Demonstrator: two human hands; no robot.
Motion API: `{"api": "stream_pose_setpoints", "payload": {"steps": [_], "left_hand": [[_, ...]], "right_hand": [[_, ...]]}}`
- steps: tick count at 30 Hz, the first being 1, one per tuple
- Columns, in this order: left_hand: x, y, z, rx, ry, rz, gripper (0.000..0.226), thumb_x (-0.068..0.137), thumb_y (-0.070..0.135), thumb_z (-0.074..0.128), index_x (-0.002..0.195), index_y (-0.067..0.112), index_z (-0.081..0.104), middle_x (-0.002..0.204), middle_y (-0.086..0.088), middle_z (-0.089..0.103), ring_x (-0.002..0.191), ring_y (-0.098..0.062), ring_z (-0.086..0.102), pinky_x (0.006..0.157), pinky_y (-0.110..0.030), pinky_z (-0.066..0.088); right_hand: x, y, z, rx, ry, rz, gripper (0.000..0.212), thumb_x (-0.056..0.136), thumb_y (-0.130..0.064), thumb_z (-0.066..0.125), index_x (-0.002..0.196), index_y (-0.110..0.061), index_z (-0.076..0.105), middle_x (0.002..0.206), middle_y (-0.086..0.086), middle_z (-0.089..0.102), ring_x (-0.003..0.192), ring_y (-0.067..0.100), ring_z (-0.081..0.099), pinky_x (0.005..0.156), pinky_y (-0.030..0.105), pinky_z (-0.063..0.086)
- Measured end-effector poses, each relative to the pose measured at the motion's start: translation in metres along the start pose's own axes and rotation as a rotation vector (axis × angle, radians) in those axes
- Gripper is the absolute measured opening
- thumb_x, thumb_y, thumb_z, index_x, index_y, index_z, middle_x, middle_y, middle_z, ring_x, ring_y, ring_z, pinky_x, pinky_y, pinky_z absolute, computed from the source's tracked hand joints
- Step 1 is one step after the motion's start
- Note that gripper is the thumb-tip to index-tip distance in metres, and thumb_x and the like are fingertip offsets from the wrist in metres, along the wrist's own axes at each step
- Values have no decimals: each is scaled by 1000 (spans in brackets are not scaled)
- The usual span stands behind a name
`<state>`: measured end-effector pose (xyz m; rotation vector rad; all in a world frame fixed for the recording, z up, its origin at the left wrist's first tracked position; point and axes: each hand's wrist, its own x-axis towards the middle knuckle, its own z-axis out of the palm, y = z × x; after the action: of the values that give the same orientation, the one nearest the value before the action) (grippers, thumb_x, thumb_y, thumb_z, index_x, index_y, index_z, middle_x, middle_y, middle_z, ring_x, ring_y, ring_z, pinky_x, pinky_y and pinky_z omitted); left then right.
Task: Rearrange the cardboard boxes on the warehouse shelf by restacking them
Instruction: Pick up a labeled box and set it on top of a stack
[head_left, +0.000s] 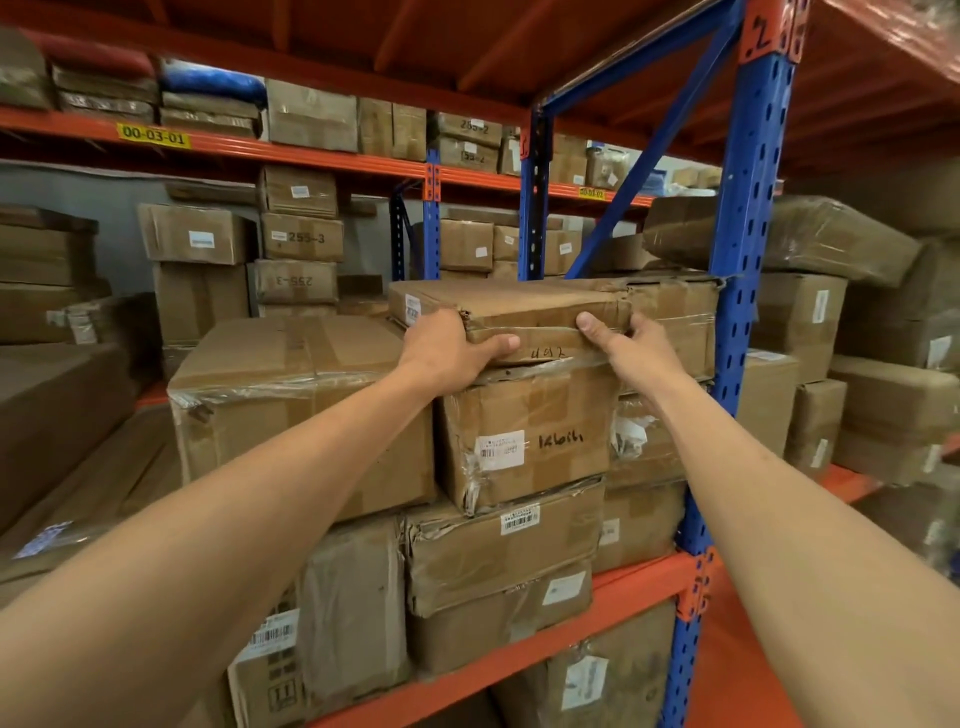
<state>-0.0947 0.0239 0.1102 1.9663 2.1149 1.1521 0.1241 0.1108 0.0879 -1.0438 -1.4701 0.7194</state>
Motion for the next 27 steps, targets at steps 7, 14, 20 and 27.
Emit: {"api": "stream_pose_setpoints", "payload": {"steps": [7,14,20,27], "left_hand": [[-8,-12,-19,-28,-142,41,123,54,91,74,143,12,43,126,-1,63,114,-22,63,92,-36,57],[-49,-42,-98,62,-31,129,106,81,70,72,157,10,30,155,-11,48,143,-31,44,116,-44,39],[-103,-147,-219,112,190,-12,99,87,69,67,157,9,31,147,-12,57,133,-31,55,107,-41,48],[-196,-300,-360,241,353,-291,90,95,61,63,157,4,30,151,-18,51,139,-37,49,112,-49,45]], "right_hand": [[-16,-13,10,-168,142,-68,89,91,-65,66,163,-25,32,166,6,38,151,31,37,121,56,35],[-46,-80,76,-523,240,-319,78,100,-67,46,162,-21,33,168,16,31,157,37,21,128,57,12],[-101,-153,199,-499,135,-455,80,100,-69,42,160,-15,38,162,28,37,153,44,27,127,55,12],[-196,-225,369,-347,-208,-568,80,96,-71,44,156,-18,43,153,26,48,139,47,46,115,59,38]]}}
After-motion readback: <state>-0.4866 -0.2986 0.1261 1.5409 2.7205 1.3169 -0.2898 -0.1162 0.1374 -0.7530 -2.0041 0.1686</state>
